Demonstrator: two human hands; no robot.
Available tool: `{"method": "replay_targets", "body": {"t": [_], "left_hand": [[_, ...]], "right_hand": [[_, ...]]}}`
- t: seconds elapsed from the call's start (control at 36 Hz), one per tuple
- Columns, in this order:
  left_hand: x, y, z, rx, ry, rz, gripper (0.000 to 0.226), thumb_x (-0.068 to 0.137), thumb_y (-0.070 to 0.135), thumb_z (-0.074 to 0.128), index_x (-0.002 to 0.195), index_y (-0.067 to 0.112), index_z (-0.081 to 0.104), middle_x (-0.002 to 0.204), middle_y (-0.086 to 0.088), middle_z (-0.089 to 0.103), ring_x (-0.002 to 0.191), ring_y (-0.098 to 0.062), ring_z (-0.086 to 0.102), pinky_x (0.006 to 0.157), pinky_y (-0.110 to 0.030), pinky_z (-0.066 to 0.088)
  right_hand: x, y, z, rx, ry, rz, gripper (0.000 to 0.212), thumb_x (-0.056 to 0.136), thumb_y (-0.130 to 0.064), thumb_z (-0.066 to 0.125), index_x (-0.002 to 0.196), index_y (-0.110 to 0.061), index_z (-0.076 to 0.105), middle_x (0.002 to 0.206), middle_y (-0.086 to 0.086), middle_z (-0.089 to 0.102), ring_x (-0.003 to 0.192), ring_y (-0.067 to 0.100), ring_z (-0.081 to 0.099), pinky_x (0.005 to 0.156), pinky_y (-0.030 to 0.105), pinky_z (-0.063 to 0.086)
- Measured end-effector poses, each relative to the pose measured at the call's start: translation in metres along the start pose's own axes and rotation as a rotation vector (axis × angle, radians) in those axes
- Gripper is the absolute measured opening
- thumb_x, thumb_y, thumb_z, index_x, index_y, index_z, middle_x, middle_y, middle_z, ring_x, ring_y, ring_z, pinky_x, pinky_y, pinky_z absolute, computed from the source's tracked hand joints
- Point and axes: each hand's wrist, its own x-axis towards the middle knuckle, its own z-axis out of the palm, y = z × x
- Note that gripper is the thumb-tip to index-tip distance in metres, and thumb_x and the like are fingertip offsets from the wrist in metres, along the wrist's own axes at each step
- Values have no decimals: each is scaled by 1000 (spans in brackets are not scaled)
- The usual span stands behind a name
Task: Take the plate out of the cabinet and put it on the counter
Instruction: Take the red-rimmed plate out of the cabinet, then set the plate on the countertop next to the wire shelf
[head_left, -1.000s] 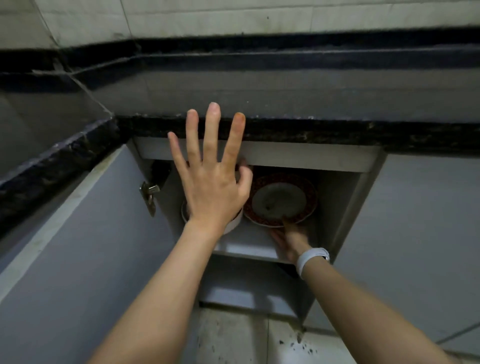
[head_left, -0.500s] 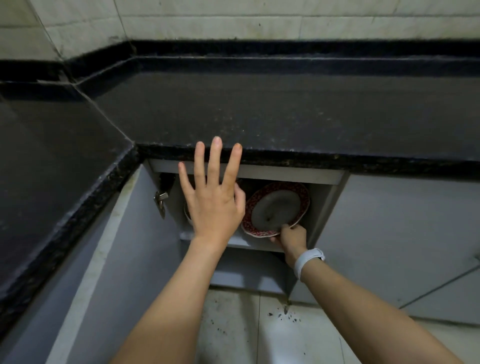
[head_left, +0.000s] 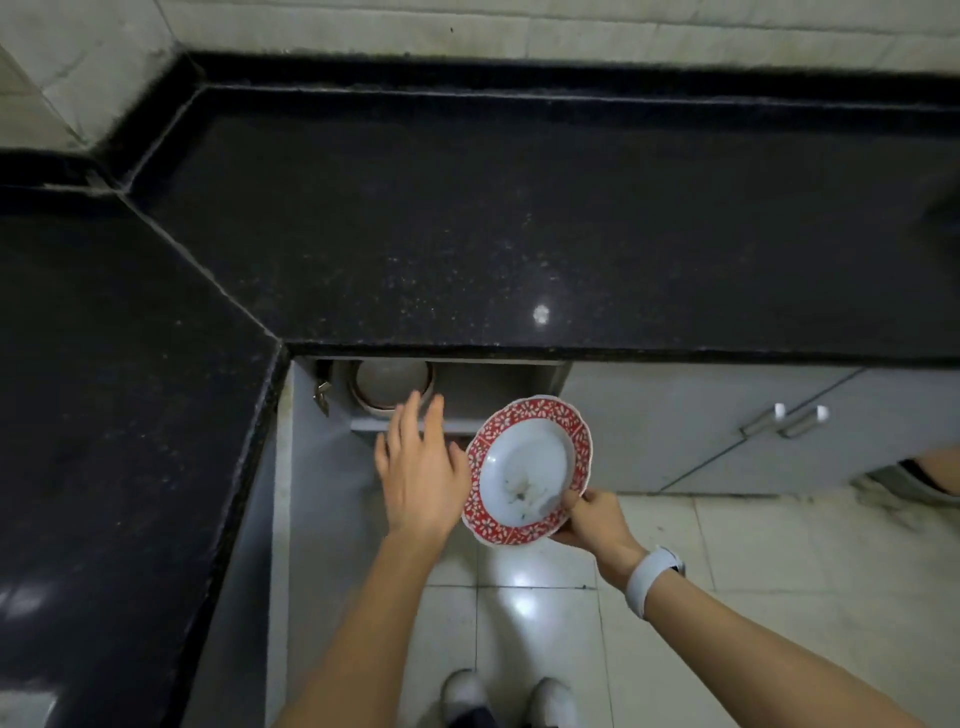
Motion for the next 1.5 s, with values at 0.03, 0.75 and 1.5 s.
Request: {"method": "replay_targets", "body": {"t": [0.03, 0.75, 1.5], "left_hand": [[-8, 6, -2, -27, -45, -15, 52, 88, 19, 46, 138, 17, 33, 152, -9, 26, 140, -27, 21, 115, -50, 18], [40, 353, 18, -488, -591, 279, 8, 70, 48, 47, 70, 44, 53, 77, 22, 59, 73, 2, 56, 62, -23, 44], [185, 661, 212, -503, -580, 126, 28, 85, 34, 52, 106, 16, 56, 97, -2, 63, 86, -19, 62, 70, -33, 51]], "right_hand": [[-12, -6, -12, -37, -2, -4, 17, 87, -8, 48, 75, -7, 59, 89, 22, 65, 76, 31, 65, 51, 29, 57], [-106, -146, -344, 87, 236, -245, 13, 89, -25, 53, 89, -19, 64, 75, -3, 73, 65, 11, 70, 54, 24, 57], [107, -287, -632, 201, 333, -261, 9, 81, -34, 60, 90, -32, 61, 83, -14, 71, 77, 7, 68, 63, 28, 55]]}}
